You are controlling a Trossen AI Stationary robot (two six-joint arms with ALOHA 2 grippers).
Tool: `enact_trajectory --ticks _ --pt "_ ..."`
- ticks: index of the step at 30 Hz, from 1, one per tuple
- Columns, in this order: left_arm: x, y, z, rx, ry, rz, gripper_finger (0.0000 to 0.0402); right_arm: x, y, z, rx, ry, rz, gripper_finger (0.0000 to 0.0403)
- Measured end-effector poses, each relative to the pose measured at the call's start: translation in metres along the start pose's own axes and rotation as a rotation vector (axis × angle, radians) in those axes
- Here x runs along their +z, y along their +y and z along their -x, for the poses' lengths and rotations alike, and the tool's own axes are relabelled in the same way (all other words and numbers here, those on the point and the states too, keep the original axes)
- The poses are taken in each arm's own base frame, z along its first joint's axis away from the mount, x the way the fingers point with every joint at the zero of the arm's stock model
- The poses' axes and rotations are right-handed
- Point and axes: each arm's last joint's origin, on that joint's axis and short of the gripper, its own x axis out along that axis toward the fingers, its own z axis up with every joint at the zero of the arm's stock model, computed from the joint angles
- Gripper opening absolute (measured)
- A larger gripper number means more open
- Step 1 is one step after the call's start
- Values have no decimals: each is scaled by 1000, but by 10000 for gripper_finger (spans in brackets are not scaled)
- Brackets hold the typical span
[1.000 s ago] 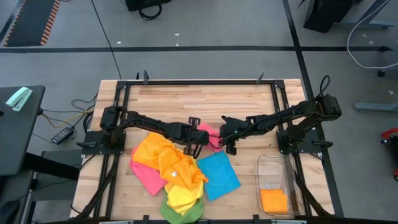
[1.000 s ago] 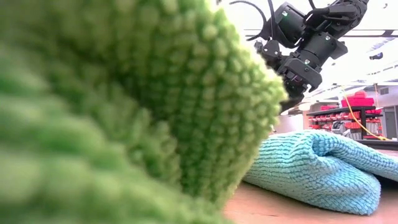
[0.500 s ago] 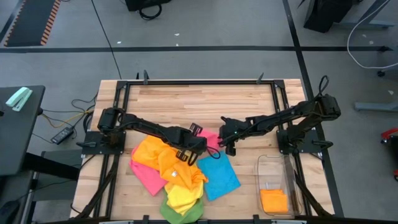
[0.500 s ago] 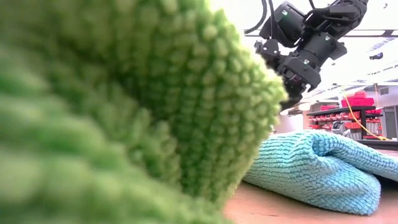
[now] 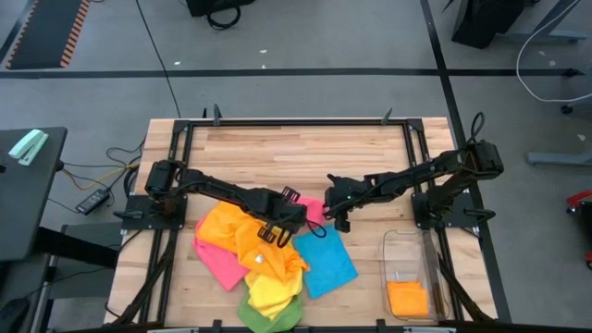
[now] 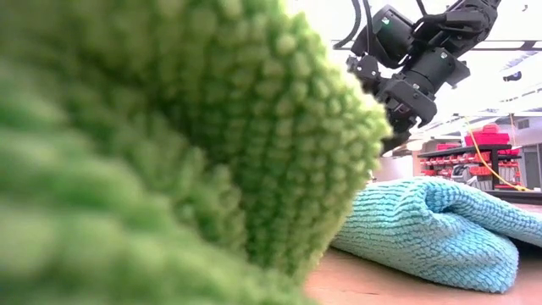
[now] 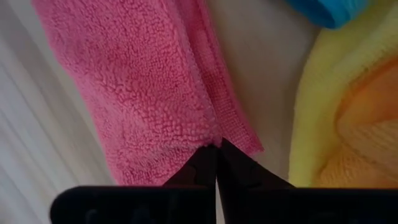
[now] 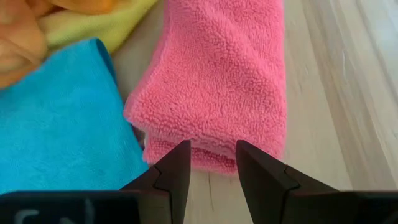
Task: Fold microfiber towels
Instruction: Fold the pink towel
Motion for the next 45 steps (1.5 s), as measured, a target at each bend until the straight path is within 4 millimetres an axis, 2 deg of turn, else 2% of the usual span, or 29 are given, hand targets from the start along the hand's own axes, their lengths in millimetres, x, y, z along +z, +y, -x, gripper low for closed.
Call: enact_trajectory --ticks 5,12,15,19,24,27,35,41,45 --pt "-2 -1 0 -13 24 -5 12 4 3 0 11 -43 20 137" --pt "-2 -1 0 -8 16 10 13 15 22 1 61 -177 143 137" --pt "0 0 0 -3 5 13 15 17 26 2 31 -214 170 137" --pt "0 0 0 -1 2 26 9 15 24 -2 12 -205 169 137" --pt "0 0 0 -7 -7 46 13 2 23 -27 7 -140 183 137" --pt "0 -1 0 -13 -6 57 17 -5 19 -35 -4 -84 174 137" --pt "-6 -5 1 -48 63 -9 10 -8 12 -35 -18 -41 135 137" --pt "-3 -14 3 -56 61 -116 29 -9 12 -35 -18 -36 121 137" --pt "2 -22 5 -54 45 -118 30 -9 12 -35 -18 -33 118 137"
